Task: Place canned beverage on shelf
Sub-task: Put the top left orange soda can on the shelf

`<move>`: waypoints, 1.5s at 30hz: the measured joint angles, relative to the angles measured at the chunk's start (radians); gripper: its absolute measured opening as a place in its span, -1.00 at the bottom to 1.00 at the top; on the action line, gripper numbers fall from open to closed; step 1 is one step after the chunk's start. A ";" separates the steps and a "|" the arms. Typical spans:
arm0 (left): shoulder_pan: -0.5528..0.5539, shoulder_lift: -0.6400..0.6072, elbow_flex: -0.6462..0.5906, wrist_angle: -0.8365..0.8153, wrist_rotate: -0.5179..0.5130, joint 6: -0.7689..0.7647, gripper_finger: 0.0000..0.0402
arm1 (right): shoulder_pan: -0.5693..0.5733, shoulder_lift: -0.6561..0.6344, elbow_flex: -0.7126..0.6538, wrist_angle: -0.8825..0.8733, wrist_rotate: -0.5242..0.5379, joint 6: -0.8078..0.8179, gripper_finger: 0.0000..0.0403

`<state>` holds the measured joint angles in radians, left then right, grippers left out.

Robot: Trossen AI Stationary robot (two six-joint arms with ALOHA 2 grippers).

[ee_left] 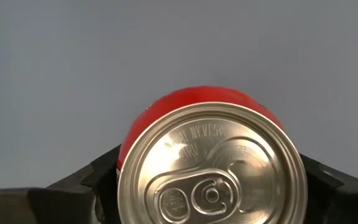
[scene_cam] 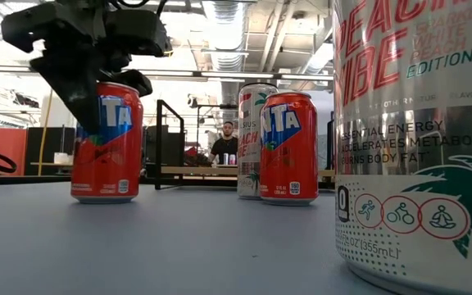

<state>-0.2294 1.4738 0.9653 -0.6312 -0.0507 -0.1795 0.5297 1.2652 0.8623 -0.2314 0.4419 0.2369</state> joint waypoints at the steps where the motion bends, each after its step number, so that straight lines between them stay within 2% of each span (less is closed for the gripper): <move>1: 0.001 0.000 0.001 -0.001 -0.007 0.000 0.39 | 0.000 0.000 0.000 0.000 0.000 0.000 0.57; 6: 0.018 0.001 0.054 -0.062 -0.048 0.004 0.39 | 0.000 0.000 0.000 0.000 0.000 0.000 0.57; 19: 0.097 0.001 0.363 -0.210 -0.095 0.090 0.42 | 0.000 0.000 0.000 0.000 0.001 -0.001 0.57; 28: 0.270 0.001 0.532 -0.264 -0.083 0.200 0.42 | 0.000 0.000 0.000 -0.001 0.002 -0.054 0.57; 32: 0.395 0.003 0.571 -0.209 -0.003 0.257 0.42 | -0.013 0.000 0.000 0.000 0.008 -0.117 0.57; 35: 0.501 0.049 0.601 -0.184 0.079 0.295 0.42 | -0.031 0.000 0.000 0.002 0.038 -0.181 0.57; 38: 0.592 0.146 0.684 -0.213 0.124 0.331 0.42 | -0.058 0.000 -0.006 0.018 0.055 -0.278 0.57; 41: 0.653 0.279 0.830 -0.251 0.134 0.401 0.43 | -0.103 -0.012 -0.033 0.090 0.055 -0.371 0.57; 45: 0.705 0.463 1.072 -0.347 0.156 0.460 0.43 | -0.182 -0.059 -0.070 0.115 0.033 -0.416 0.57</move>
<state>0.4759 1.9364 2.0375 -0.9786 0.1056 0.2808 0.3480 1.2062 0.7926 -0.1163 0.4753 -0.1795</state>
